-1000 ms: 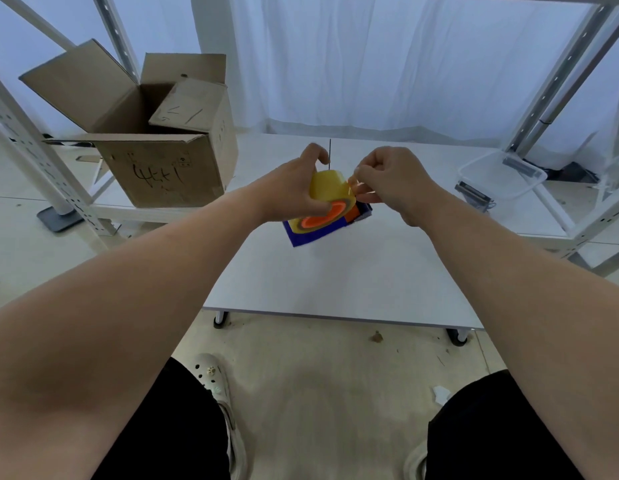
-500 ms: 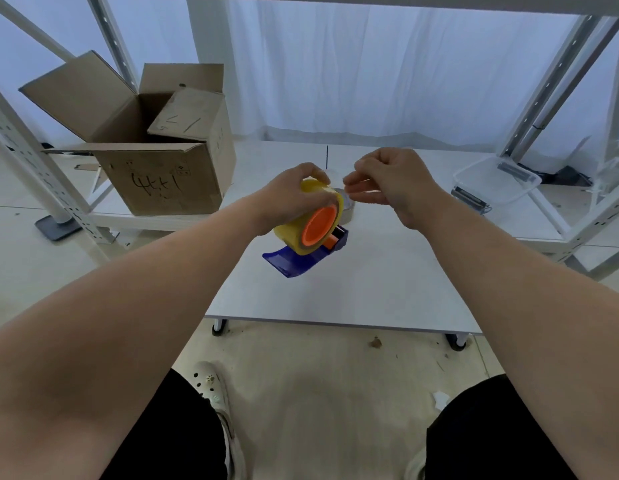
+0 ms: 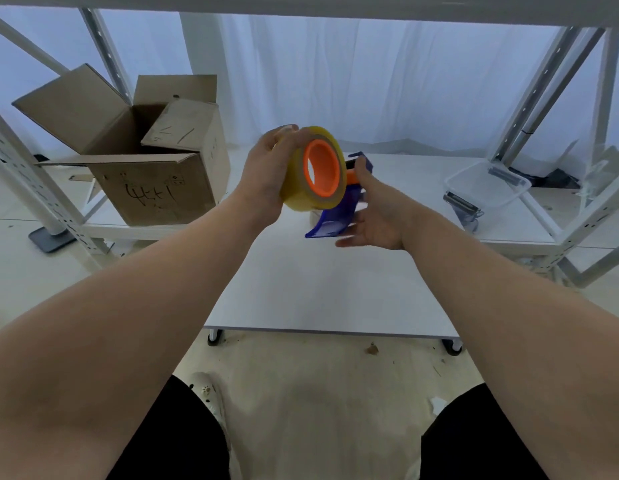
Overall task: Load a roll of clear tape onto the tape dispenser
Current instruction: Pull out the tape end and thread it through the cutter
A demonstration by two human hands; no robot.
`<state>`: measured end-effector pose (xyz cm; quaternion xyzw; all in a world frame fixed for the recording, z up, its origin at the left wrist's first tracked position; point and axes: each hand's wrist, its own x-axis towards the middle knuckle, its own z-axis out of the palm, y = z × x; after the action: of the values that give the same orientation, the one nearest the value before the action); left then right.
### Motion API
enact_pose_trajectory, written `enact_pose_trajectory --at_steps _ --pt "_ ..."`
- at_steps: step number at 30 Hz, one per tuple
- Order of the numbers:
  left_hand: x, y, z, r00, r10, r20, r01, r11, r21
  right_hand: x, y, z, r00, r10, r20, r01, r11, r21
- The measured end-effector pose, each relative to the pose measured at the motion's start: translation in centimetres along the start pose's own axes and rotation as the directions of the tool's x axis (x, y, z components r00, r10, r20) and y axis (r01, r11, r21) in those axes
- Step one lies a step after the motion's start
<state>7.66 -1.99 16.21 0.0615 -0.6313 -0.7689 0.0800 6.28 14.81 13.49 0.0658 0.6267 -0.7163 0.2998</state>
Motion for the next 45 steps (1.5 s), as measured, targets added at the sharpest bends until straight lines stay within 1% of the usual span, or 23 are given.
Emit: enact_pose_trajectory --at_steps 1,2,3,4,6,9,11,13,15,18,20,22,23,25,26,28,30,32,36,39,45 --pt "-0.1 0.1 0.2 1.000 -0.008 0.023 0.008 1.000 -0.015 0.2 -0.1 0.1 0.998 -0.048 0.029 0.044 0.989 0.139" --pt "-0.1 0.1 0.4 0.998 -0.014 0.057 0.016 0.999 -0.035 0.4 -0.2 0.2 0.995 -0.095 0.021 0.088 0.970 0.225" --pt "-0.2 0.2 0.7 0.995 -0.021 0.096 0.027 0.998 -0.062 0.3 -0.3 0.3 0.991 -0.134 -0.005 0.131 0.961 0.245" --pt "-0.3 0.3 0.9 0.991 -0.030 0.129 0.042 0.995 -0.094 0.3 -0.3 0.4 0.986 -0.163 -0.037 0.167 0.960 0.226" --pt "-0.5 0.8 1.1 0.986 -0.032 0.164 0.053 0.991 -0.123 0.3 -0.3 0.4 0.971 -0.228 -0.071 0.238 0.942 0.238" --pt "-0.8 1.2 1.3 0.976 0.016 0.216 0.006 0.995 -0.101 0.2 -0.4 0.2 0.934 -0.341 -0.111 0.357 0.862 0.359" --pt "-0.7 1.1 1.0 0.976 0.050 0.210 -0.038 0.997 -0.061 0.1 -0.5 0.1 0.916 -0.376 -0.143 0.402 0.832 0.383" --pt "-0.3 0.9 0.4 0.984 0.078 0.158 -0.076 0.997 -0.018 0.2 -0.5 -0.2 0.906 -0.401 -0.136 0.421 0.828 0.369" --pt "0.0 0.7 -0.4 0.986 0.102 0.130 -0.103 0.995 0.004 0.2 -0.4 -0.6 0.892 -0.434 -0.125 0.451 0.843 0.294" --pt "0.1 0.5 -1.1 0.981 0.128 0.145 -0.152 0.974 0.168 0.3 -0.2 -0.7 0.882 -0.440 -0.169 0.463 0.876 0.137" --pt "0.2 0.5 -1.1 0.983 0.119 0.137 -0.149 0.961 0.234 0.4 -0.1 -0.3 0.878 -0.427 -0.215 0.452 0.888 0.083" --pt "0.4 0.4 -0.8 0.993 0.061 0.104 -0.091 0.946 0.310 0.6 0.0 0.0 0.857 -0.435 -0.278 0.465 0.884 0.051" --pt "0.5 0.2 -0.7 0.997 0.006 0.073 -0.033 0.927 0.373 0.7 0.0 0.1 0.840 -0.444 -0.311 0.476 0.879 0.030" --pt "0.5 -0.3 -0.6 0.986 -0.164 -0.015 0.154 0.883 0.443 0.9 0.0 0.1 0.809 -0.465 -0.361 0.495 0.869 -0.011" --pt "0.4 -0.6 -0.6 0.962 -0.268 -0.044 0.260 0.858 0.444 1.0 -0.1 0.0 0.798 -0.472 -0.374 0.501 0.865 -0.023" --pt "0.0 -0.8 -0.8 0.891 -0.452 -0.039 0.418 0.785 0.457 1.1 -0.1 -0.3 0.781 -0.491 -0.386 0.515 0.856 -0.046" --pt "-0.2 -0.8 -1.0 0.832 -0.555 0.017 0.486 0.743 0.460 1.1 -0.1 -0.4 0.764 -0.522 -0.379 0.528 0.844 -0.097" --pt "-0.2 -0.7 -1.0 0.803 -0.593 0.059 0.510 0.735 0.446 1.1 -0.1 -0.6 0.758 -0.544 -0.359 0.533 0.835 -0.140" --pt "-0.2 -0.8 -0.9 0.788 -0.609 0.085 0.525 0.739 0.422 1.0 -0.3 -0.6 0.750 -0.567 -0.342 0.564 0.817 -0.118" --pt "0.3 -0.9 -1.2 0.808 -0.583 0.088 0.510 0.767 0.389 1.0 -0.4 -0.8 0.759 -0.574 -0.308 0.570 0.814 -0.113" --pt "0.4 -1.1 -1.5 0.839 -0.543 0.050 0.480 0.779 0.404 0.6 -0.2 -1.4 0.785 -0.584 -0.206 0.566 0.812 -0.143"
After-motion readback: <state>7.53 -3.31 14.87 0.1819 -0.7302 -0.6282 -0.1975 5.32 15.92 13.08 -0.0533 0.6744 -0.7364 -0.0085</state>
